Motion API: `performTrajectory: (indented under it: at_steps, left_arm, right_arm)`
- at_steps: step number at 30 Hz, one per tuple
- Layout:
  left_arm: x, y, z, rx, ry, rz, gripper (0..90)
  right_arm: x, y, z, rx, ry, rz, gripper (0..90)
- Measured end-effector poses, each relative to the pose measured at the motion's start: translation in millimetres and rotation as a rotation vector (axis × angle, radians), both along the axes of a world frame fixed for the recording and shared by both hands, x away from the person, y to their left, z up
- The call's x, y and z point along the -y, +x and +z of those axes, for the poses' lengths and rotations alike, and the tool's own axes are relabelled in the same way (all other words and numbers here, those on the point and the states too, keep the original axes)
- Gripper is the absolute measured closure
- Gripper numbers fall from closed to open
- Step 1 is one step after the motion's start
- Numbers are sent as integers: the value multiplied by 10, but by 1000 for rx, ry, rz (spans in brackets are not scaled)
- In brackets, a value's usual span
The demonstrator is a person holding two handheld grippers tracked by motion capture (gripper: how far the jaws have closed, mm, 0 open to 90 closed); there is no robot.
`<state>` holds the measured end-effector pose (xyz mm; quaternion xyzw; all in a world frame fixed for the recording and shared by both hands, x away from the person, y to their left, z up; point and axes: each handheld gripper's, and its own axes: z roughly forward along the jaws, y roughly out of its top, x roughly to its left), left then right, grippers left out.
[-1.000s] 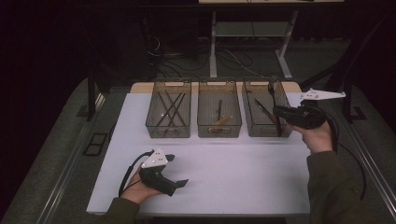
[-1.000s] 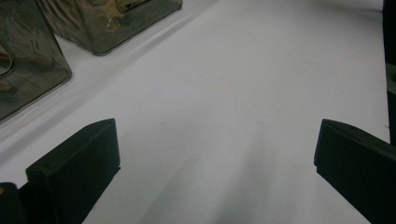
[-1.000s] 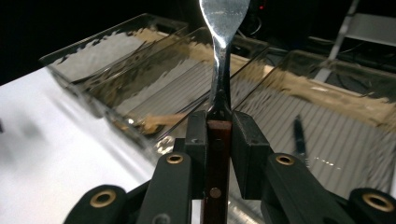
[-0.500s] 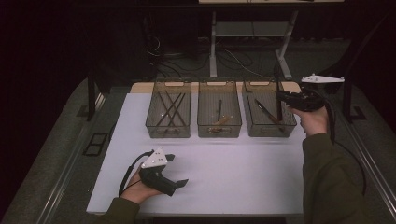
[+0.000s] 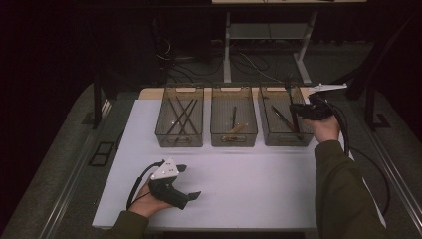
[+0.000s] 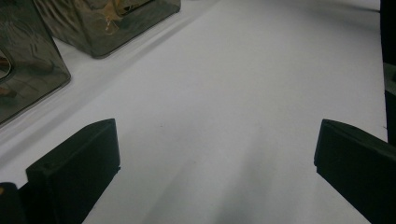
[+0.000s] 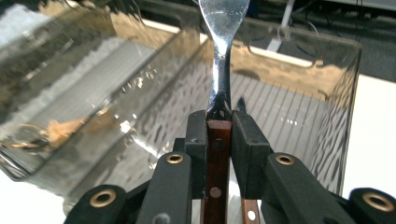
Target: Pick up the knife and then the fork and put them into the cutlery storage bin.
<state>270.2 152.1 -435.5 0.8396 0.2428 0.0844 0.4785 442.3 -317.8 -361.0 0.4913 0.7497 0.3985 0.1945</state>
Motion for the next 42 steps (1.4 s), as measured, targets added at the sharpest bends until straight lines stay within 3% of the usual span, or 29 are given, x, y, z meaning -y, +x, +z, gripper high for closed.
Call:
performTrajectory:
  at_steps: [13, 22, 24, 31, 36, 42]
  left_arm:
    - [-1, -1, 3, 1, 2, -2, 0]
    - [2, -2, 3, 1, 4, -3, 0]
    - [2, -1, 3, 1, 7, -4, 0]
    - [2, 1, 3, -1, 10, -5, 0]
    - [-9, 19, 7, 1, 6, -2, 0]
    - [-13, 39, 7, 1, 7, 1, 0]
  right_arm:
    - [-46, 85, -249, -88, -68, -16, 771]
    - [-71, 113, -311, -139, -95, -12, 754]
    - [-80, 111, -313, -133, -104, -13, 708]
    - [-39, 96, -269, -124, -31, -6, 570]
    - [-35, 58, -225, -120, -18, -13, 414]
    - [-74, -59, -162, -66, 5, 3, 277]
